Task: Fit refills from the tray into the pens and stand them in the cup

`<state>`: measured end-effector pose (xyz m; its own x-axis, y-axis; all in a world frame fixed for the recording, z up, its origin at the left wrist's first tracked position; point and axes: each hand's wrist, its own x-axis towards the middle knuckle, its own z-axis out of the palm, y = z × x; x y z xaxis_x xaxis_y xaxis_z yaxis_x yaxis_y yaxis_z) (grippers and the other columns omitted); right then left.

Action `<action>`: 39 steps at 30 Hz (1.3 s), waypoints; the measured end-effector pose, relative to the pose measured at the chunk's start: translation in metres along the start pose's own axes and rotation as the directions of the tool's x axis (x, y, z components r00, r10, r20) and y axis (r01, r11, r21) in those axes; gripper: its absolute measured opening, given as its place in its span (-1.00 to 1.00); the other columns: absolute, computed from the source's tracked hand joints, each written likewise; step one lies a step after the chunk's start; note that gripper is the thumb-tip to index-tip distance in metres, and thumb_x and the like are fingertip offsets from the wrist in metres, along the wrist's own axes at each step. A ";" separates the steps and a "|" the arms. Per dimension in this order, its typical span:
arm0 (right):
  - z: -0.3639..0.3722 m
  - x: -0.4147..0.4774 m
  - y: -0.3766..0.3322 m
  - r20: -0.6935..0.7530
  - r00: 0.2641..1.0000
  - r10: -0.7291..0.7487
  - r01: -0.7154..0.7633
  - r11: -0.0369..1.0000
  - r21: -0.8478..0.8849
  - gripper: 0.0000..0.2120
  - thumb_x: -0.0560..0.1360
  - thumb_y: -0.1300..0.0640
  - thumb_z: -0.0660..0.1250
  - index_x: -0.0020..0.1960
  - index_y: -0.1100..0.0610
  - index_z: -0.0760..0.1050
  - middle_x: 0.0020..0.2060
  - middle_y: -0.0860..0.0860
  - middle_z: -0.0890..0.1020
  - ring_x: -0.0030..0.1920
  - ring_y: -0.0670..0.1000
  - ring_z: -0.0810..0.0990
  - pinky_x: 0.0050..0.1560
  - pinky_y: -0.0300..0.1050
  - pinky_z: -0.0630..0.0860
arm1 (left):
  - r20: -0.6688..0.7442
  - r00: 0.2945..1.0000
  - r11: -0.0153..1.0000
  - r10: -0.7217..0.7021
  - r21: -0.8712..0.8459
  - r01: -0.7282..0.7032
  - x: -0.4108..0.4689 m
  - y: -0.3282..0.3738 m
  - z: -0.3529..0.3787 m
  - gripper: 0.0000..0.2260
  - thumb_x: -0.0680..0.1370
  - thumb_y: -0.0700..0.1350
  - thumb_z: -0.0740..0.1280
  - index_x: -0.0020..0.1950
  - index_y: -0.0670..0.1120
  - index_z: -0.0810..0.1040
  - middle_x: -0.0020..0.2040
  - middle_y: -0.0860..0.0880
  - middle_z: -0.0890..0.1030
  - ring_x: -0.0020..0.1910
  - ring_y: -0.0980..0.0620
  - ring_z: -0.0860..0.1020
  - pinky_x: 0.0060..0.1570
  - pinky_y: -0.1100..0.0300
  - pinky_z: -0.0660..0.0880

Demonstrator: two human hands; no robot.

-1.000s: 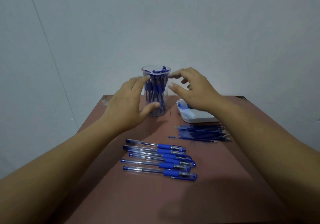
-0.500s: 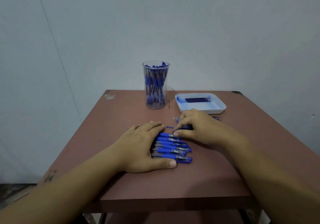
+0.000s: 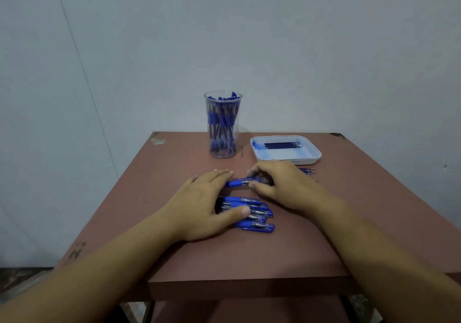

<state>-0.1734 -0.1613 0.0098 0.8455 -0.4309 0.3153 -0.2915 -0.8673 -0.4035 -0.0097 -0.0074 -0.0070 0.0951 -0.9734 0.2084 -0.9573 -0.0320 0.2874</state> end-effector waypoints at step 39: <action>0.000 0.016 0.014 -0.285 0.955 -0.083 0.178 0.928 0.326 -0.74 0.49 0.19 0.42 -0.05 -0.17 0.51 -0.18 -0.20 0.65 -0.13 -0.17 0.60 -0.11 -0.40 0.45 | -0.287 0.947 0.910 0.141 -0.340 -0.238 0.035 -0.031 -0.006 -0.69 0.59 -0.14 0.29 0.25 0.21 0.53 -0.27 0.23 0.59 -0.21 0.30 0.58 -0.22 0.51 0.40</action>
<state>-0.1642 -0.1800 0.0095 0.7041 -0.4101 0.5797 0.0259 -0.8010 -0.5981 0.0247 -0.0394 -0.0032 0.0337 -0.8617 0.5064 -0.8007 0.2799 0.5297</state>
